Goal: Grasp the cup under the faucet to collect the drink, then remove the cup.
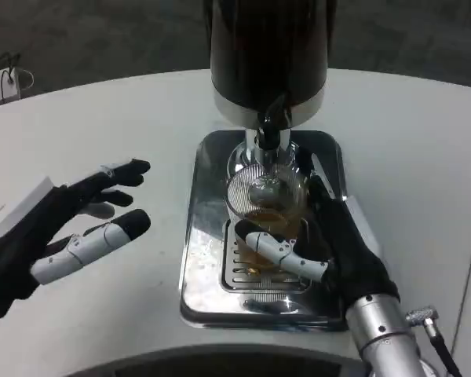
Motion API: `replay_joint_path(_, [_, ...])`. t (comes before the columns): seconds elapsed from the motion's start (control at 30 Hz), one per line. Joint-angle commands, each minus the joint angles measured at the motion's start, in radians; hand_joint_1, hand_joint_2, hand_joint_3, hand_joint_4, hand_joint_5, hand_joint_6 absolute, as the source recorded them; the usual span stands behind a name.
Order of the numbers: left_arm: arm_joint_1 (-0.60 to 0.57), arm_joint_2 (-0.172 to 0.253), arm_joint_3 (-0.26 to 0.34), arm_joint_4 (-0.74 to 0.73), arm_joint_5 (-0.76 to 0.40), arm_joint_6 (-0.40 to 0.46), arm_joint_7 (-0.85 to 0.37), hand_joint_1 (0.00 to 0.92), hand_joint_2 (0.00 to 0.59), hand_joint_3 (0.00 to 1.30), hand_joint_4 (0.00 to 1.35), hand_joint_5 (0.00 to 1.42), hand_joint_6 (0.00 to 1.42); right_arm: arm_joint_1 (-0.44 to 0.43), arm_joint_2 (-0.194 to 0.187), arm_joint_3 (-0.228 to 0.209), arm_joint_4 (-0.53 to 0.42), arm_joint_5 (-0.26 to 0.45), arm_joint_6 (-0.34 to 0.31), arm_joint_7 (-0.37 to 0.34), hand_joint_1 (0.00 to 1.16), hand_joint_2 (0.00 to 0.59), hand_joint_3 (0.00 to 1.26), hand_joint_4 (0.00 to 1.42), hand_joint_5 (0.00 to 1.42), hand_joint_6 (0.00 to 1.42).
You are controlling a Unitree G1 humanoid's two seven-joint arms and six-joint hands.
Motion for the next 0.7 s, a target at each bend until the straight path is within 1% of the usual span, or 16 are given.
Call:
replay_joint_path(0.03, [0.011,0.012,-0.013,-0.003,0.009,0.016,-0.014,0.0,0.076,0.2,0.19,0.27,0.32,0.016,0.012,-0.001,0.023,0.001,-0.034,-0.017,0.78,0.224,0.0,0.0,0.13,0.11])
replay_joint_path(0.33, [-0.005,0.018,-0.032,0.007,0.011,0.029,-0.02,0.0,0.076,0.22,0.2,0.27,0.32,-0.011,0.036,0.004,0.081,-0.015,-0.053,-0.058,0.78,0.219,0.0,0.0,0.13,0.11])
replay_joint_path(0.53, [-0.012,0.02,-0.04,0.017,0.013,0.035,-0.023,0.0,0.076,0.22,0.2,0.28,0.32,-0.036,0.051,0.003,0.125,-0.033,-0.055,-0.094,0.8,0.219,0.0,0.01,0.13,0.11])
replay_joint_path(0.7, [-0.02,0.023,-0.044,0.03,0.014,0.037,-0.024,0.0,0.076,0.23,0.2,0.28,0.32,-0.055,0.062,0.005,0.161,-0.039,-0.063,-0.111,0.8,0.219,0.0,0.03,0.15,0.11])
